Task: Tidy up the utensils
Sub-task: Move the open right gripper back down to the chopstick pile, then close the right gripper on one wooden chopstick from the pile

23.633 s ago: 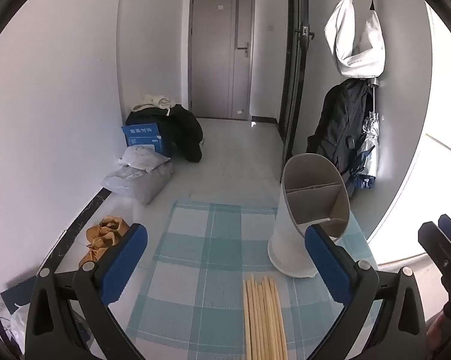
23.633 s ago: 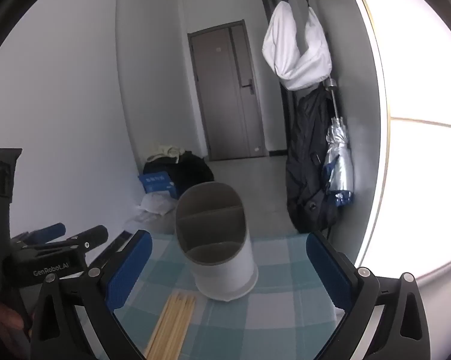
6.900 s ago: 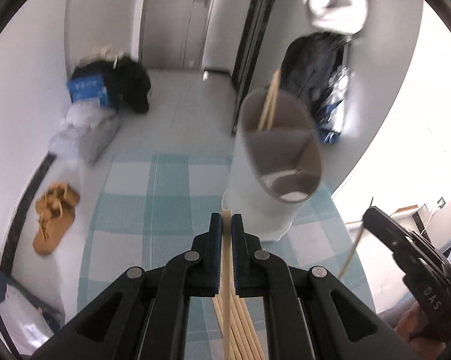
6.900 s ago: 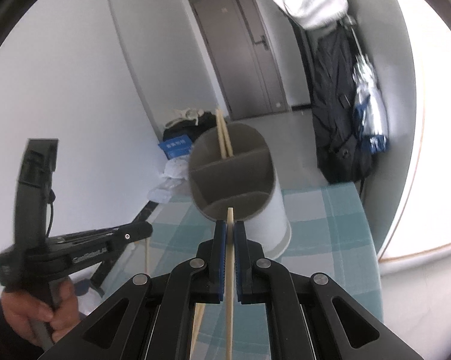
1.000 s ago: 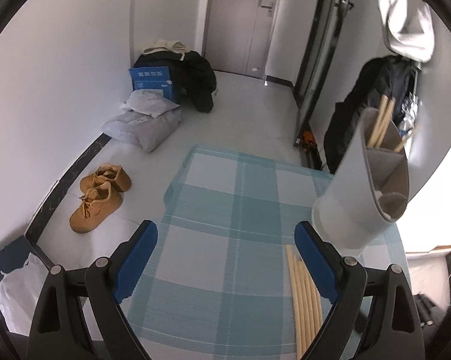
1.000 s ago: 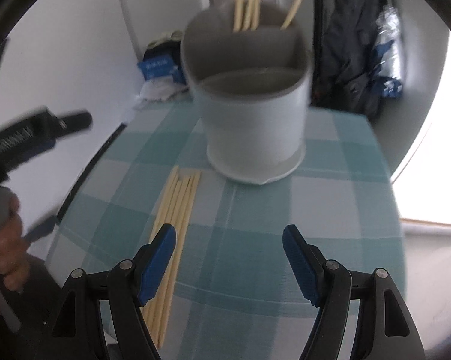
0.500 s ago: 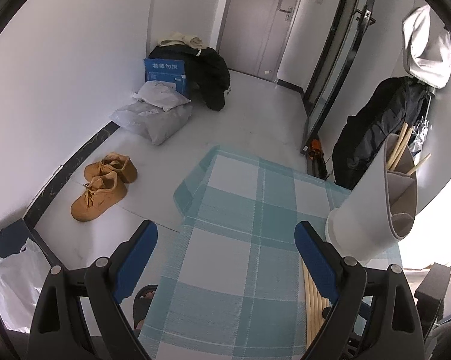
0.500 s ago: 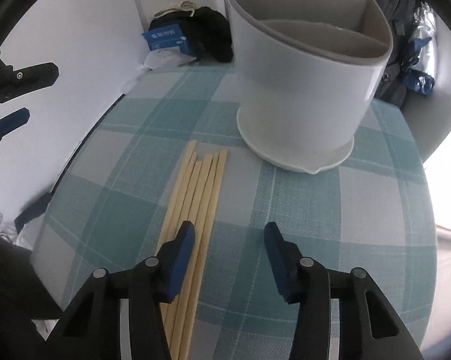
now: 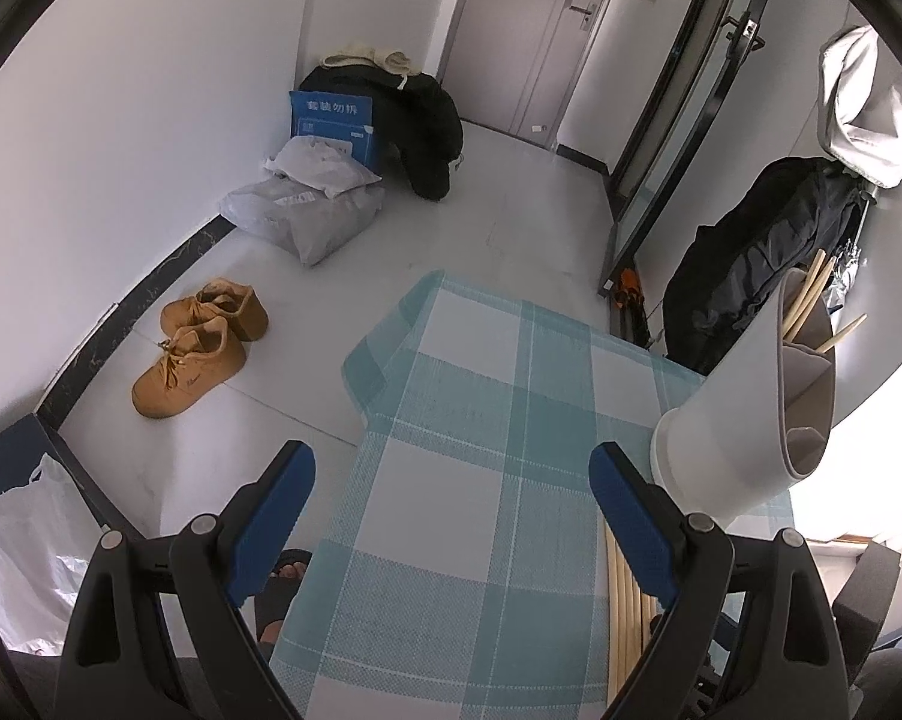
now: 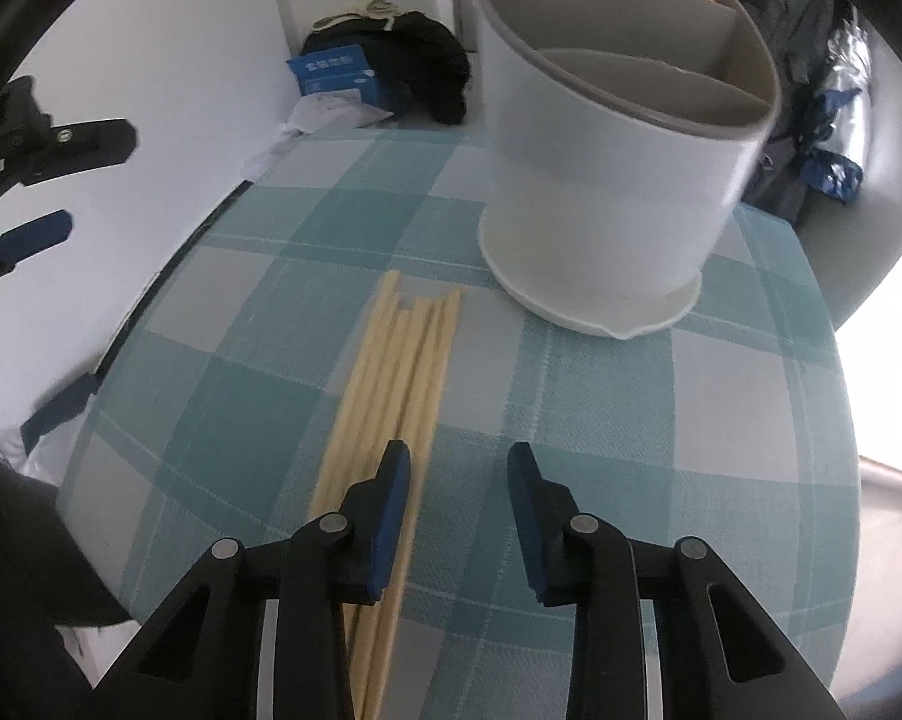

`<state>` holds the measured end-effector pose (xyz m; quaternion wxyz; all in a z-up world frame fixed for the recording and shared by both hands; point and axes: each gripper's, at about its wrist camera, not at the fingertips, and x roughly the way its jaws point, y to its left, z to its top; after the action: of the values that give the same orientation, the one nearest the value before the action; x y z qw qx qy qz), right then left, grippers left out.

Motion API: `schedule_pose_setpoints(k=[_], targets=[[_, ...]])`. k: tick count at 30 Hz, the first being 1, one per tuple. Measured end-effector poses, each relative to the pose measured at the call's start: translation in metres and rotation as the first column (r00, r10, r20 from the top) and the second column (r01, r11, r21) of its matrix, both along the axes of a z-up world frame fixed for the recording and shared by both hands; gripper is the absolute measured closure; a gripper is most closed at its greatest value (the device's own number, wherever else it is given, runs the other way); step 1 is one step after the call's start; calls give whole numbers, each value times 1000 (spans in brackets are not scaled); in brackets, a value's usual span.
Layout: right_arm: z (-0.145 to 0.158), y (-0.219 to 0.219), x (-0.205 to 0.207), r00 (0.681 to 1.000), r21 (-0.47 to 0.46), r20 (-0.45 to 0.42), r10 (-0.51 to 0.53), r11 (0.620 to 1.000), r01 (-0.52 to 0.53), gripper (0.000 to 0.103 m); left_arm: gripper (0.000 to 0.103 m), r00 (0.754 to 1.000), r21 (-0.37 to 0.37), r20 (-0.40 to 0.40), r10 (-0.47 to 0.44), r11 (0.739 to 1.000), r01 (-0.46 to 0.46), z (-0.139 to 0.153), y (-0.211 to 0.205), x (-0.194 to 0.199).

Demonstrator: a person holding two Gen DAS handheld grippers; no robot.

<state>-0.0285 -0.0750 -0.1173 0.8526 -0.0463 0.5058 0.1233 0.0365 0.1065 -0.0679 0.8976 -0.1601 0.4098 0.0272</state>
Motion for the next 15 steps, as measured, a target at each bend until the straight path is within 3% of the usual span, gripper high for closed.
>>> schedule_pose_setpoints(k=[10,15], targets=[[0,15,15,1000,-62,-7,19,998,-20,71,13,999,-20,-25,41,999,-41,-3,10,0],[-3,19,21,999,-66,-35,0,998,-2,80,13,998,-11,-29,59,998,-59,-4,14,-1]])
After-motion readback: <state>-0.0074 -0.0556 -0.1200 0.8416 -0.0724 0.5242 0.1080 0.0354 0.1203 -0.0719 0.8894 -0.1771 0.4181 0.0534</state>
